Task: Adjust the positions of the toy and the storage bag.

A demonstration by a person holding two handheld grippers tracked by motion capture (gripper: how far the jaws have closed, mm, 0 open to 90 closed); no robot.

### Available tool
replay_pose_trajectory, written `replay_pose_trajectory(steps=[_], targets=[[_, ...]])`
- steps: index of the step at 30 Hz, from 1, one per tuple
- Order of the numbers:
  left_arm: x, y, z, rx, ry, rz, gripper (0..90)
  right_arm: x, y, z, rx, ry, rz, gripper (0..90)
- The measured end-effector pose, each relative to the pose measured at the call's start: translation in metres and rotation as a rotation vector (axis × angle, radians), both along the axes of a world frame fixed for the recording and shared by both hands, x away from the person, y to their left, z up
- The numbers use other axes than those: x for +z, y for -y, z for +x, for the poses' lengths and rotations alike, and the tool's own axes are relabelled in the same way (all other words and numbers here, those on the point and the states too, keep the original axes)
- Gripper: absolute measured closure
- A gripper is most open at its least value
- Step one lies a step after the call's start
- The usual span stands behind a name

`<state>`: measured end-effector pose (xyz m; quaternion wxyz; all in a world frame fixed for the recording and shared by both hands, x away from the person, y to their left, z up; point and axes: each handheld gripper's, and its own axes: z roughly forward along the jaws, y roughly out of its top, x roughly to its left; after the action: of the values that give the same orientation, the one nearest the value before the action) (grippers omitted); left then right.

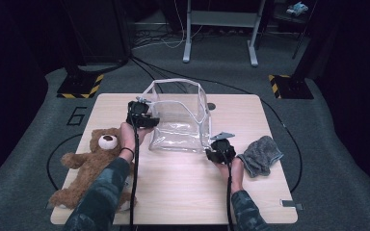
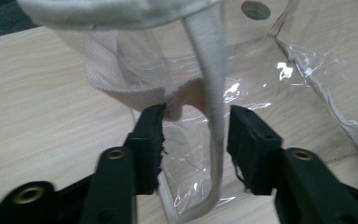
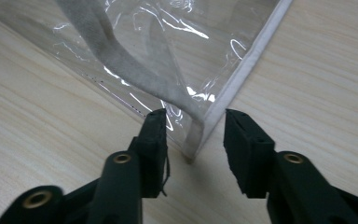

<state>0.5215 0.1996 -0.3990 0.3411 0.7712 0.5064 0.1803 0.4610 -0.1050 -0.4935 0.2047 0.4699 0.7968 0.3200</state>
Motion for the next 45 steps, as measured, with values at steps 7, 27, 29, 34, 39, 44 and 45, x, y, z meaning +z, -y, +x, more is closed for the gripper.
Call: replay_pose_trajectory(steps=[7,27,29,34,39,44,45], targets=[[-0.005,-0.003,0.0,-0.01,0.001,-0.039,72.9,-0.006,-0.008,0.005,-0.025,-0.014,-0.018,78.6],[-0.007,0.001,-0.02,-0.045,0.046,-0.037,85.6,-0.006,-0.002,-0.001,-0.036,-0.024,0.018,85.6],[-0.007,0.002,-0.023,-0.042,0.048,-0.045,85.6,-0.005,0.0,-0.002,-0.035,-0.031,0.022,85.6],[-0.008,0.001,-0.029,-0.063,0.052,-0.051,85.6,-0.006,0.004,-0.007,-0.021,-0.025,0.035,85.6],[-0.008,0.002,-0.036,-0.069,0.054,-0.058,85.6,-0.007,0.008,-0.013,-0.003,-0.024,0.036,85.7],[-0.008,0.001,-0.042,-0.075,0.051,-0.072,85.6,-0.007,0.012,-0.016,0.013,-0.028,0.045,85.7],[-0.008,0.001,-0.044,-0.078,0.054,-0.071,85.6,-0.007,0.014,-0.017,0.018,-0.027,0.043,85.7]])
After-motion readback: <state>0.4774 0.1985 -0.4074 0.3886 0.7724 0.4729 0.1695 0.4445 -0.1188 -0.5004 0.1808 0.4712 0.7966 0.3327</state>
